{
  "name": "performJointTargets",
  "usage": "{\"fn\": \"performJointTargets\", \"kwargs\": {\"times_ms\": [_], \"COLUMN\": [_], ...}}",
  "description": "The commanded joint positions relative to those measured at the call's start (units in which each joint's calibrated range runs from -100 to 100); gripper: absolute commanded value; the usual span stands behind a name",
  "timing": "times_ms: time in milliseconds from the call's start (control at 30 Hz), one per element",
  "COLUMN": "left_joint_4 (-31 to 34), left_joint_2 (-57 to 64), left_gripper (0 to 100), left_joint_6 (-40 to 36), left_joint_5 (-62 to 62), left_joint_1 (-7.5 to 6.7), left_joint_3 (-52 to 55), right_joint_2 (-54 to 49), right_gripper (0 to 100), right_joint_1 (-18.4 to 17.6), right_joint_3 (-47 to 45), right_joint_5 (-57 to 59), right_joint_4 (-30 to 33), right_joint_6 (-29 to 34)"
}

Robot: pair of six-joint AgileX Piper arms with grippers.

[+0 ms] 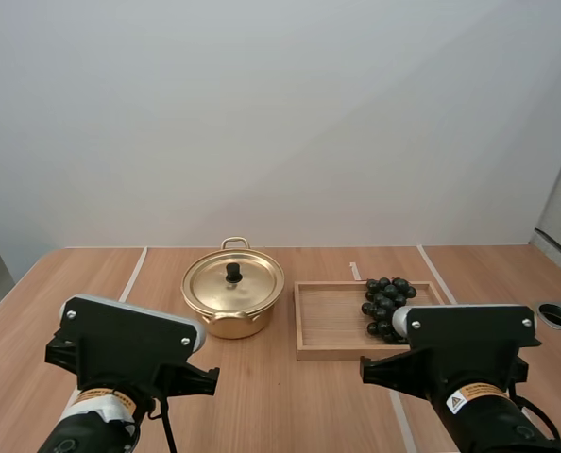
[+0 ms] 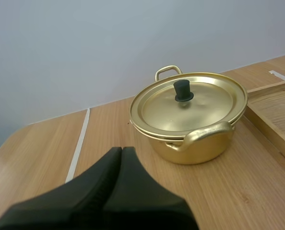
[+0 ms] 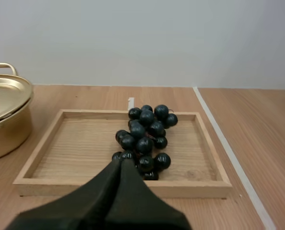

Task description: Open the pot, put the pineapple inside, and close it

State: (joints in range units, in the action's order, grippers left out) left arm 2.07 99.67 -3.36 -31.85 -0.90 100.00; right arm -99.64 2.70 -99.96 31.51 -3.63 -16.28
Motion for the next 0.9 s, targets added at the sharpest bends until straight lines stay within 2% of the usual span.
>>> {"fn": "performJointTargets", "kwargs": {"times_ms": [0,167,400,867], "left_joint_4": [0.1,0.1,0.1,0.1], "left_joint_2": [0.3,0.3,0.3,0.3], "left_gripper": [0,0,0,0], "left_joint_6": [-0.6,-0.6,-0.6,-0.6], "left_joint_5": [-0.1,-0.1,-0.1,-0.1], "left_joint_1": [0.24,0.65,0.65,0.65], "left_joint_3": [0.0,0.0,0.0,0.0], "right_joint_2": [-0.4,-0.4,-0.4,-0.4], "right_gripper": [0,0,0,0], "right_joint_1": [-0.1,-0.3,-2.0,-2.0], "right_joint_3": [0.0,0.0,0.0,0.0], "right_joint_5": [-2.0,-2.0,-1.0,-0.9], "right_joint_4": [6.7,6.4,6.1,6.0], "right_joint_6": [7.9,8.5,5.5,5.9]}}
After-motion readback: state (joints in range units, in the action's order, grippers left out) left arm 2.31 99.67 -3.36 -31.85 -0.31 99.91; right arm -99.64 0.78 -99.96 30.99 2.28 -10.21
